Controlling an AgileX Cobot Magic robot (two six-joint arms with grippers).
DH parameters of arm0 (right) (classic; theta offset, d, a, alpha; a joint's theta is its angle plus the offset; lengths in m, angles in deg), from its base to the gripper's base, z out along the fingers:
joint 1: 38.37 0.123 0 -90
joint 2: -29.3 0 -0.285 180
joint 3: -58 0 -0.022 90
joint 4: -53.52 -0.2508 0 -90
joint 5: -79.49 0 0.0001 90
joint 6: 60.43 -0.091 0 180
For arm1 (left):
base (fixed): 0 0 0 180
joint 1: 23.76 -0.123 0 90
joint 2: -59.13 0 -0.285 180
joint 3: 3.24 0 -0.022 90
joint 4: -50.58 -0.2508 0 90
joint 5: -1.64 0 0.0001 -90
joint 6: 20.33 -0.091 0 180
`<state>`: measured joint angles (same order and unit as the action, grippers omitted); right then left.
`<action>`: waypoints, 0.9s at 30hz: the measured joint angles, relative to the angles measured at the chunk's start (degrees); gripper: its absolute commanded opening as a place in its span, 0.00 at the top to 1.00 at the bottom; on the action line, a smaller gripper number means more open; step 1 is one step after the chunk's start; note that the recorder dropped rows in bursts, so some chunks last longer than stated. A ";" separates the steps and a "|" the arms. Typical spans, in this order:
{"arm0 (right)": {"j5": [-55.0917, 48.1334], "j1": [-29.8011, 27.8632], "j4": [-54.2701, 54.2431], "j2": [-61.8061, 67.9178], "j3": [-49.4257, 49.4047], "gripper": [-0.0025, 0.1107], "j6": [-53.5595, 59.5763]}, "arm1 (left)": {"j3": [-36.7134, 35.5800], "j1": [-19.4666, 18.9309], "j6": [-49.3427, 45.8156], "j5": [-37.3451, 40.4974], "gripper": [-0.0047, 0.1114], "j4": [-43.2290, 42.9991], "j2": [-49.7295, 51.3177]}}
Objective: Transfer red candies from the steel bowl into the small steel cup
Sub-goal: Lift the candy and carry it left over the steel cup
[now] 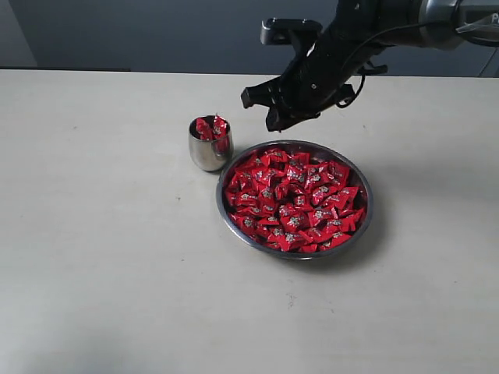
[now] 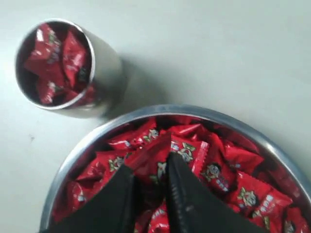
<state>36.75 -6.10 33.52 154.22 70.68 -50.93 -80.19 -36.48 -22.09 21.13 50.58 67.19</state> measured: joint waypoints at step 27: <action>-2.59 8.43 -1.46 15.18 23.55 0.99 0.97 | 0.00 0.00 0.00 0.00 0.96 0.00 0.00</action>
<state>34.16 2.33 32.06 169.41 94.22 -49.96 -80.19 -36.48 -22.09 21.13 50.58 67.19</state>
